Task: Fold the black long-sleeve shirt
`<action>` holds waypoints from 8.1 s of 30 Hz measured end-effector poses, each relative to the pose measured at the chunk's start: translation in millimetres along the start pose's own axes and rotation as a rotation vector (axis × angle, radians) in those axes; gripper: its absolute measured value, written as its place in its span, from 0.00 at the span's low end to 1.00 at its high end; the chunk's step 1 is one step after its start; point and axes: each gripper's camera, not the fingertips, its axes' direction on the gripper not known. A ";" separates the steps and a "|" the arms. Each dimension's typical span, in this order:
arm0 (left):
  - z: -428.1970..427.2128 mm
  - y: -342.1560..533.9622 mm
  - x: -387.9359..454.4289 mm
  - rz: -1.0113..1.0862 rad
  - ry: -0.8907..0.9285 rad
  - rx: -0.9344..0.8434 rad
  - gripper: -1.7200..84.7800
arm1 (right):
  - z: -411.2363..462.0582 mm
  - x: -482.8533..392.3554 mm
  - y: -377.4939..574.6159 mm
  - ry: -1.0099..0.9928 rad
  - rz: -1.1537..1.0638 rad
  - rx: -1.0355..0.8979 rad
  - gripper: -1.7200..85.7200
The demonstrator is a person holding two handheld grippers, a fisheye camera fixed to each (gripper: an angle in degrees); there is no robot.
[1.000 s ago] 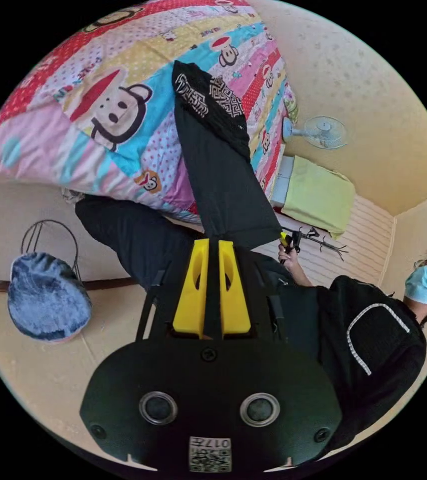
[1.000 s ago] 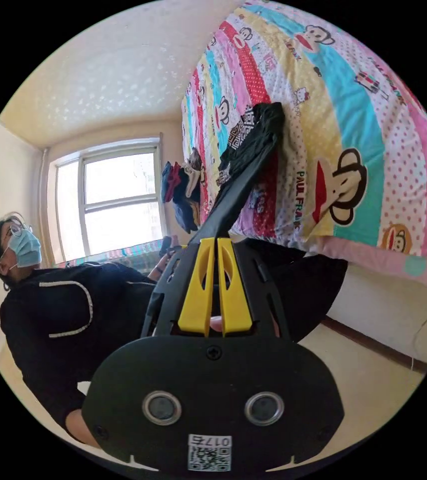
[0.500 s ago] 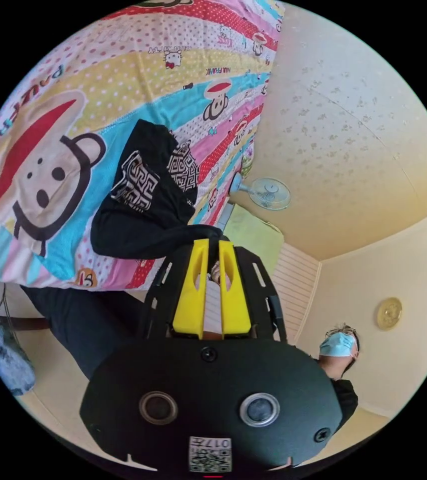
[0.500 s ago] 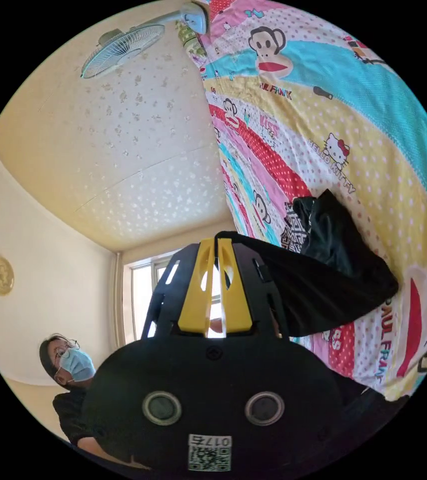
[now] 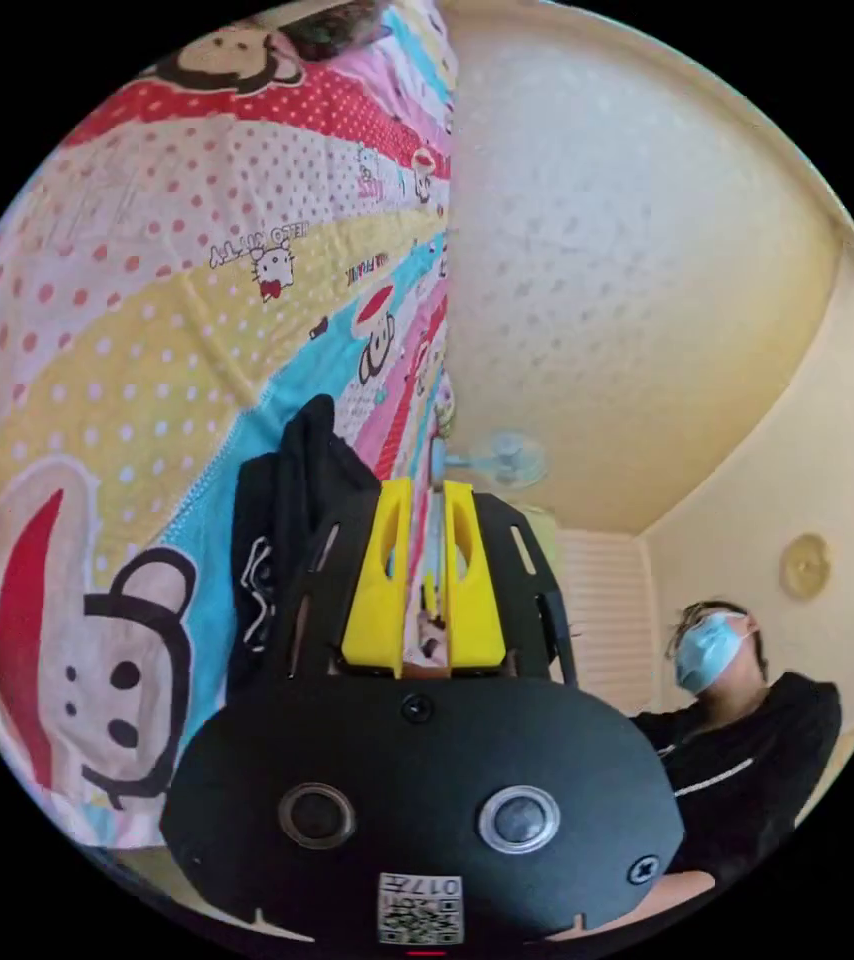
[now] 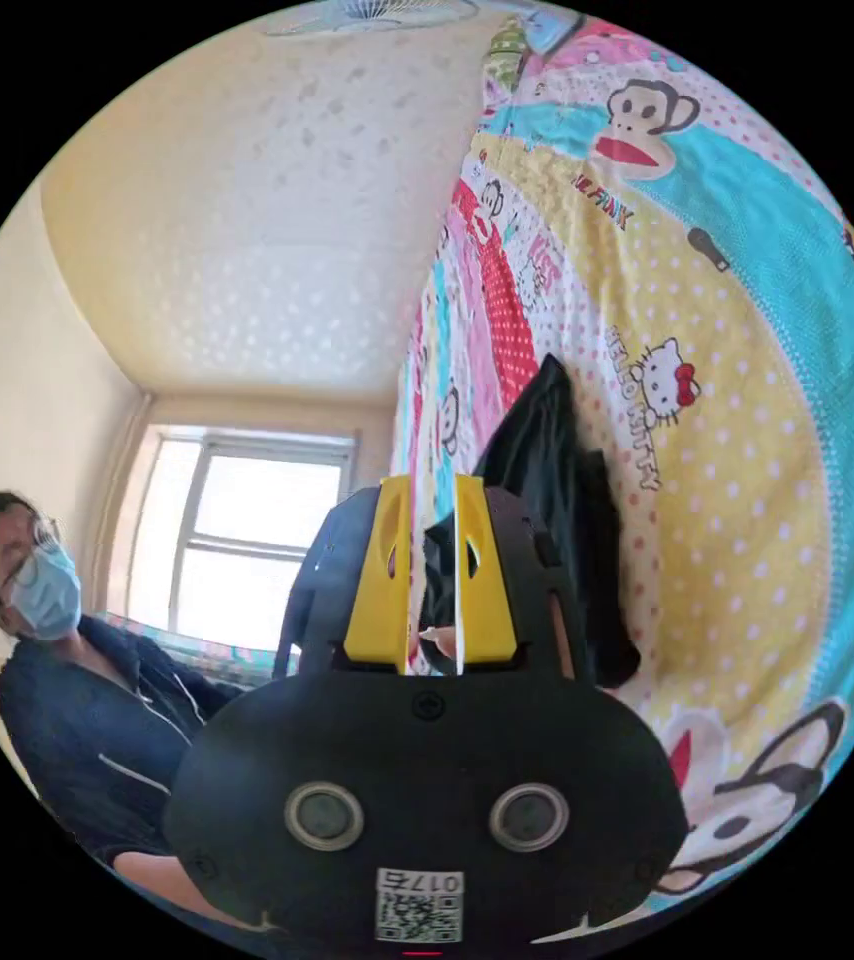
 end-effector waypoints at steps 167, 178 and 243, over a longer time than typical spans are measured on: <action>342.4 247.5 133.3 0.299 -0.594 -0.309 0.06 | -14.3 -25.3 -11.0 0.340 -0.209 -0.520 0.09; 283.5 228.7 136.9 0.226 -0.461 -0.318 0.03 | -5.9 -12.6 10.7 0.398 -0.052 -0.411 0.07; 204.7 132.8 183.6 -0.429 -0.093 -0.658 0.07 | -20.3 81.4 240.1 -0.396 0.870 0.338 0.04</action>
